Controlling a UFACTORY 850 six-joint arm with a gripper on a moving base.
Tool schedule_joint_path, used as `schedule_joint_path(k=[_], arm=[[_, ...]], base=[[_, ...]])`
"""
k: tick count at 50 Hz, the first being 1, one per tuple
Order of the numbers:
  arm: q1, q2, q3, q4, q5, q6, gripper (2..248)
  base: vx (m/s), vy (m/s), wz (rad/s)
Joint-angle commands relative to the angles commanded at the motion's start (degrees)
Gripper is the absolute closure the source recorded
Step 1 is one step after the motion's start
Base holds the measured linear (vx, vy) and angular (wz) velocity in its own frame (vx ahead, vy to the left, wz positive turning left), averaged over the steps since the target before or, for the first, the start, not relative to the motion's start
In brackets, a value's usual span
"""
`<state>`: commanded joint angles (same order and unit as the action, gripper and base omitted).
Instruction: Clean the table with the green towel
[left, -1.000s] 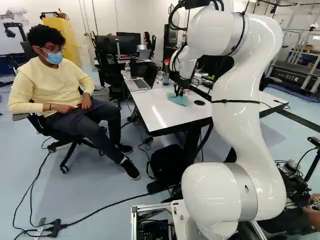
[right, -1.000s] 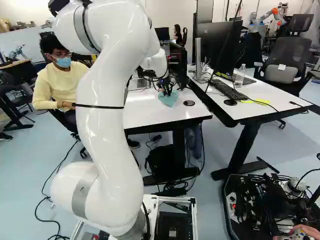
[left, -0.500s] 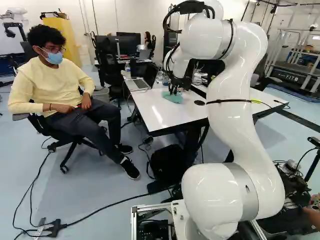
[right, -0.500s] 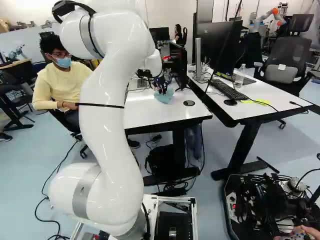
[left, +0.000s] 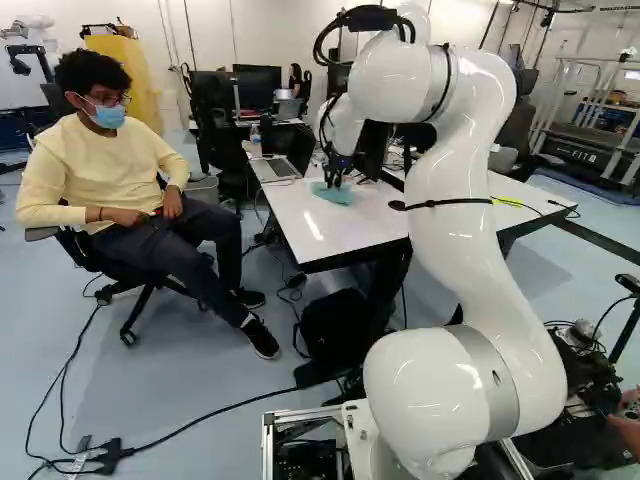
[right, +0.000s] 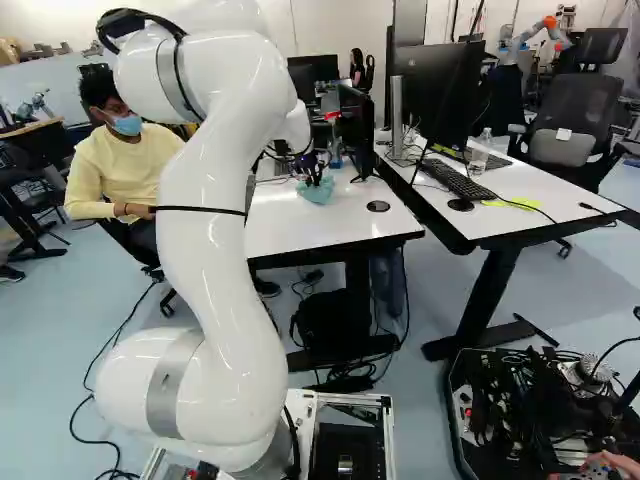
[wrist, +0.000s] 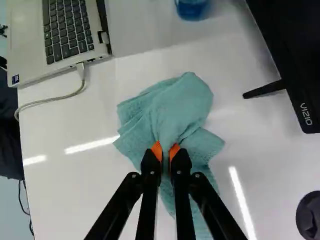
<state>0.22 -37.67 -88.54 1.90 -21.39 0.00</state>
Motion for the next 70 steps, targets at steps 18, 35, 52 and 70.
schedule_joint_path(k=[18, 35, 52, 70], arm=[[2.55, 1.25, 1.77, 0.00, 0.00, 0.00, 213], [2.78, 5.00, 7.03, 0.00, 0.00, 0.00, 213], [0.39, 7.63, 10.66, 0.00, 0.00, 0.00, 213], [-2.63, 9.23, 12.84, 0.00, 0.00, 0.00, 213]], base=[[0.000, 0.000, 0.000], [0.000, 0.000, 0.000], [0.000, 0.000, 0.000], [0.000, 0.000, 0.000]])
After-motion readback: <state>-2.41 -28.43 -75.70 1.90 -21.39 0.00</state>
